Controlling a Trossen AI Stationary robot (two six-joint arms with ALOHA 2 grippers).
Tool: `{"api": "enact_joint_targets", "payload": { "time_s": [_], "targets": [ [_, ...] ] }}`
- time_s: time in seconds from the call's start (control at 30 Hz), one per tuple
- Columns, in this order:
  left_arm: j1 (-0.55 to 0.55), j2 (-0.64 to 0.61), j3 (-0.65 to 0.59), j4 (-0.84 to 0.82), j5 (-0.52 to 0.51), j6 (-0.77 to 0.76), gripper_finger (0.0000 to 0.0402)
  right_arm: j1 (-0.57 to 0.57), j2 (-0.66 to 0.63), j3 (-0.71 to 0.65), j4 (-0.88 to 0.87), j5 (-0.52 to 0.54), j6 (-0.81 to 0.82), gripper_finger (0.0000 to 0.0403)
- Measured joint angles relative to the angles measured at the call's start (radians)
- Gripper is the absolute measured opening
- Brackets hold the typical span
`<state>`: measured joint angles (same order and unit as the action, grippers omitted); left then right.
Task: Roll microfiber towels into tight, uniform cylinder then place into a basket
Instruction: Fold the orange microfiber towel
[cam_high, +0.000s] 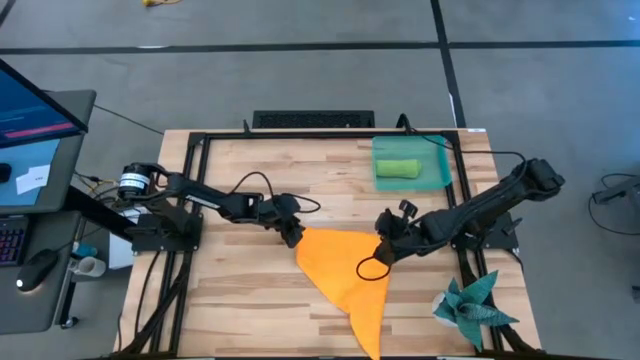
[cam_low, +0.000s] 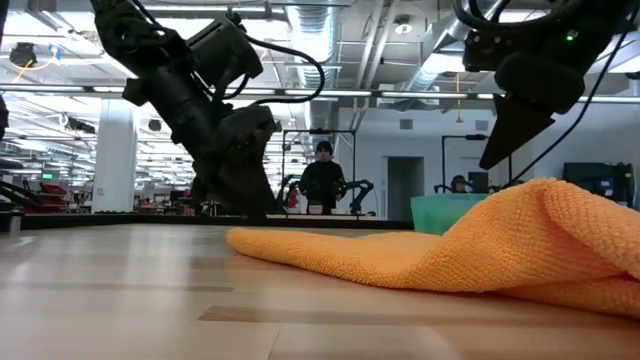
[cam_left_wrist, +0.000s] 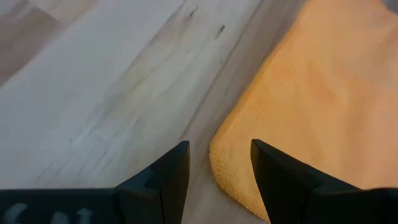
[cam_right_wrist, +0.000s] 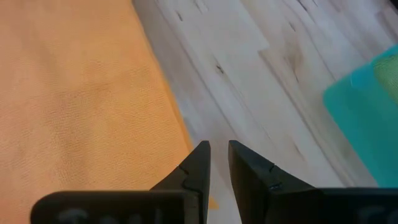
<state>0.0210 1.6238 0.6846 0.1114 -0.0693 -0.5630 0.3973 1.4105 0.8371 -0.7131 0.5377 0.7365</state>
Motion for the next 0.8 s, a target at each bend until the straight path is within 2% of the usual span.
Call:
{"api": "enact_joint_targets", "payload": {
  "time_s": [0.23,0.6,0.8],
  "targets": [
    [-0.035,0.041,0.003,0.028,-0.042,-0.003,0.0163,0.0,0.0,0.0,0.008,0.0,-0.004,0.0081],
    [-0.014,0.12,0.011,0.102,0.016,0.001,0.0162,0.0,0.001,0.0,0.015,-0.019,0.015,0.0081],
    [-0.026,0.122,0.01,0.098,0.01,0.002,0.0129,0.0,0.001,0.0,0.007,-0.1,0.084,0.0081]
  ]
}}
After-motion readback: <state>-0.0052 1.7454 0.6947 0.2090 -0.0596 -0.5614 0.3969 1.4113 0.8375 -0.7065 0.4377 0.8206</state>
